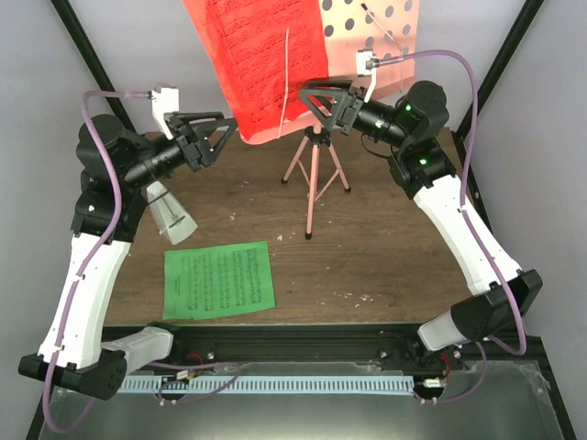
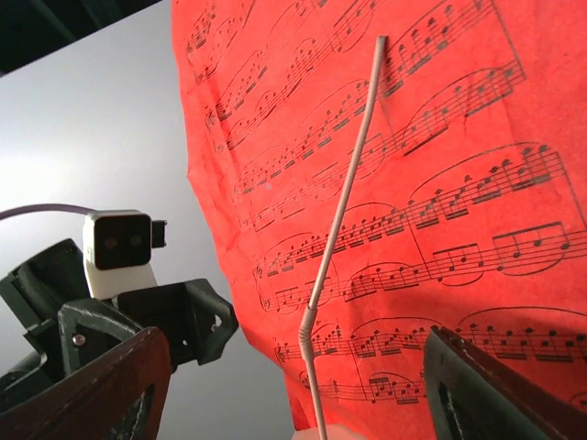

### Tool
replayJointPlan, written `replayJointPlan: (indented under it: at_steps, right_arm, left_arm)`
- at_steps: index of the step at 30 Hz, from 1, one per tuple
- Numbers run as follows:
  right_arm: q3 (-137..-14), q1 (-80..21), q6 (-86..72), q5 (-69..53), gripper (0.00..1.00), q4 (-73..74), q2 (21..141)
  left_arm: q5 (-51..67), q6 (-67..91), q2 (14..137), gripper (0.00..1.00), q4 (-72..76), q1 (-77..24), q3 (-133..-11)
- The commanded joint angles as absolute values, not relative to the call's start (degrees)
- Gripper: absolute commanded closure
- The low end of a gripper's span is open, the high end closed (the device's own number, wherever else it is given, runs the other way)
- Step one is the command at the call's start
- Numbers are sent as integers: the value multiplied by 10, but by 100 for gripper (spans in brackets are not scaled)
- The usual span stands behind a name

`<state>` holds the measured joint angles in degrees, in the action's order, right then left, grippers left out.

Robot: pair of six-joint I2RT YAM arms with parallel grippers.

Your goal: Pack up the instrument practice props

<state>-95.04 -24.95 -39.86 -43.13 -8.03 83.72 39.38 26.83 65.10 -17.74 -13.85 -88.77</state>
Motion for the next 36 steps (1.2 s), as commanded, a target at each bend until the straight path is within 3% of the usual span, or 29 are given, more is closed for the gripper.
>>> replayJointPlan:
  at_steps: [1, 9, 16, 21, 24, 36]
  right_arm:
    - [-984, -252, -448, -450, 25, -107, 849]
    - [-1001, -252, -449, -445, 36, -114, 865]
    - [-1018, -254, -476, -463, 44, -142, 888]
    - [-1041, -256, -478, -466, 47, -139, 909]
    - [-1054, -258, -481, -469, 50, -140, 920]
    - [-1089, -266, -486, -470, 57, -142, 952]
  left_arm:
    - [378, 231, 671, 39, -217, -143, -915]
    - [385, 229, 703, 50, -212, -145, -943]
    - [395, 237, 727, 67, -201, -145, -968]
    - [399, 243, 739, 69, -191, -144, -981]
    - [405, 251, 742, 80, -182, -144, -985]
    - [410, 260, 756, 80, -169, -148, -1001]
